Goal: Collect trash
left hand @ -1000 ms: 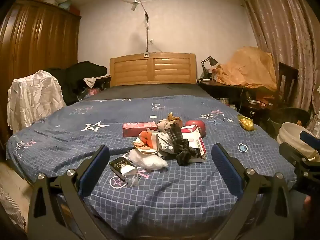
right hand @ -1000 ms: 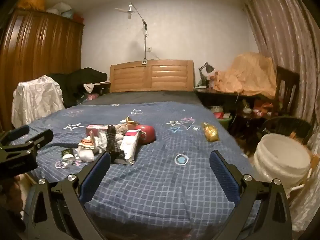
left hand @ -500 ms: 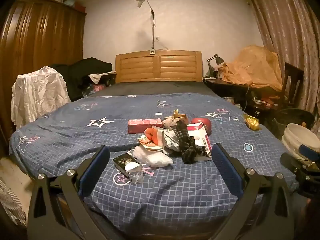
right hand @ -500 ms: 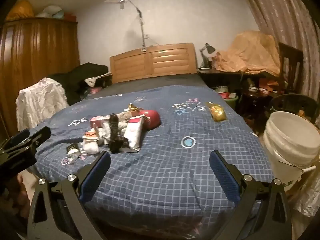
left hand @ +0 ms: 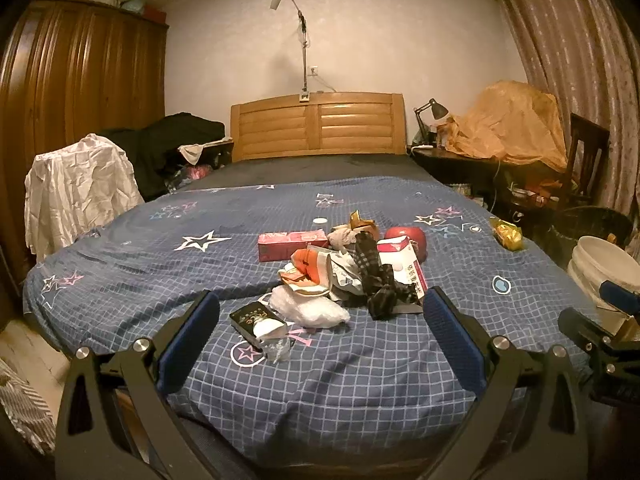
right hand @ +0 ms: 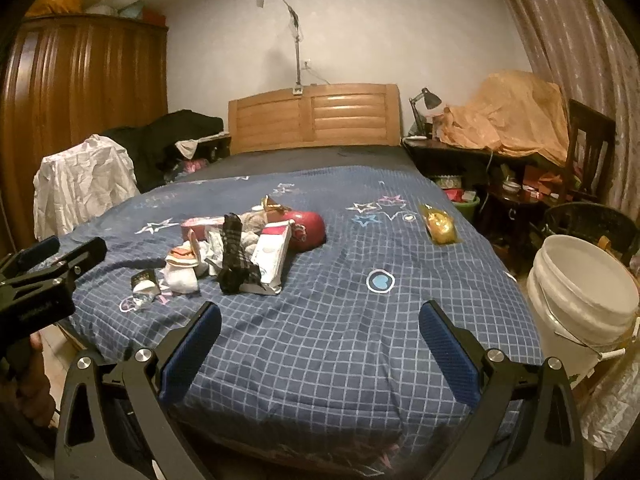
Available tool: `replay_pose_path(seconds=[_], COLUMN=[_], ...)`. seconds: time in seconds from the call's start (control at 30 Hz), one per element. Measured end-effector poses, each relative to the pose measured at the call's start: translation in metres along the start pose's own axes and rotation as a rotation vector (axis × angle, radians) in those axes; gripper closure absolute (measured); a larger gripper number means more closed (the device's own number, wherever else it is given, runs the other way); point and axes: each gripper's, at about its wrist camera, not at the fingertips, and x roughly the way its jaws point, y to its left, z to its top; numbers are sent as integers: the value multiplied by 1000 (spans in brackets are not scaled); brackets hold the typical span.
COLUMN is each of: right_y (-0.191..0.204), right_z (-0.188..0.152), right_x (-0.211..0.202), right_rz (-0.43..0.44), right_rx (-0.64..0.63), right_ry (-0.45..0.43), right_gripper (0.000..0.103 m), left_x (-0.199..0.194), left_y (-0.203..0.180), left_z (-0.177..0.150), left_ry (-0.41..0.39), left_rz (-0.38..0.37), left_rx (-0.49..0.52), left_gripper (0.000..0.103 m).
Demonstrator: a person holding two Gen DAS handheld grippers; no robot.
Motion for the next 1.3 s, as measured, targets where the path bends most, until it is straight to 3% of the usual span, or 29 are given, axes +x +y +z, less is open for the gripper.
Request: replay_pose_path(seconds=[1.3], right_y=[-3], right_z=[-5], right_x=[15], right_rz=[-19], right_rx=[18], right_ry=[59], right_gripper=[4], left_x=[9], left_y=[0], left_z=[-1], left_ry=[47], left_rz=[39], left_rx=[15], left_gripper=[5])
